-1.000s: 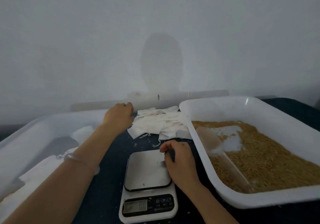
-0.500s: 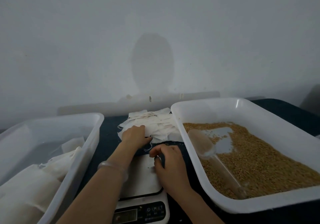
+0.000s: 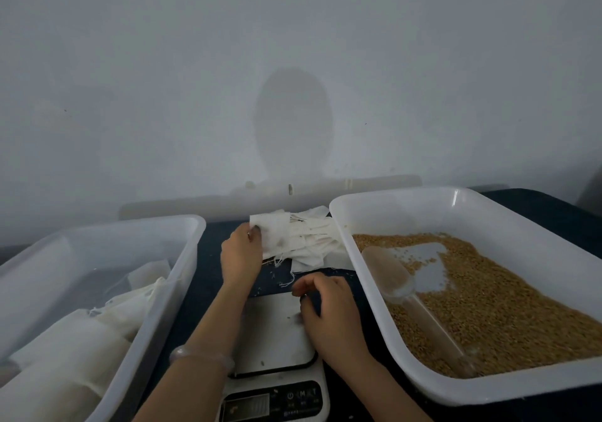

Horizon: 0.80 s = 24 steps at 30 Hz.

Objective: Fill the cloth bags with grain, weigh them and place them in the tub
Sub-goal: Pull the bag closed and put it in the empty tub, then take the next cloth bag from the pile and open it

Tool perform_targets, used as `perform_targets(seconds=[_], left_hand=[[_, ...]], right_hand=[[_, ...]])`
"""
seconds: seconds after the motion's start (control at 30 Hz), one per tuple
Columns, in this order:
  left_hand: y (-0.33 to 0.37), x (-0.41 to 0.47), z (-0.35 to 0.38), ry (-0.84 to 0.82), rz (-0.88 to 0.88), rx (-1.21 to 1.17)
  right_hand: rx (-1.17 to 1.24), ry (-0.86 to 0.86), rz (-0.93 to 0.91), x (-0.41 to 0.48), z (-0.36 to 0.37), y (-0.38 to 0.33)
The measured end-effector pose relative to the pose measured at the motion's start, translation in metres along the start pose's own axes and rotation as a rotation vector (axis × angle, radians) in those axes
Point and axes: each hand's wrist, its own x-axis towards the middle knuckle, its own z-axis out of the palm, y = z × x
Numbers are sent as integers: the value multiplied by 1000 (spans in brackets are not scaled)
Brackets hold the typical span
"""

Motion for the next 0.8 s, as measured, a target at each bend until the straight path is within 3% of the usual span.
perform_targets(seconds=[0.1,0.17,0.3,0.37,0.5,0.7,0.8], left_hand=[[9,-13,-9,13,-36,-167],[18,-24,-15,-12,-127,-414],[28,-53,-31,-157,-434,-973],[22,-67,-37,-233,-496,-1084],[12,-90,-41,-292,-449,-976],[4,-103,-41,-338,-233,-811],[1,-103,-42,-286,-147,-712]], right_hand=[[1,-1,14,1,0,1],[22,10,37,2,-1,2],[317,-14,184,6,-5,-1],[469,-72,246,8,-7,-6],[643,-73,248,9,-9,-12],[557,1,250,9,-13,-6],[582,-12,283,9,-14,-4]])
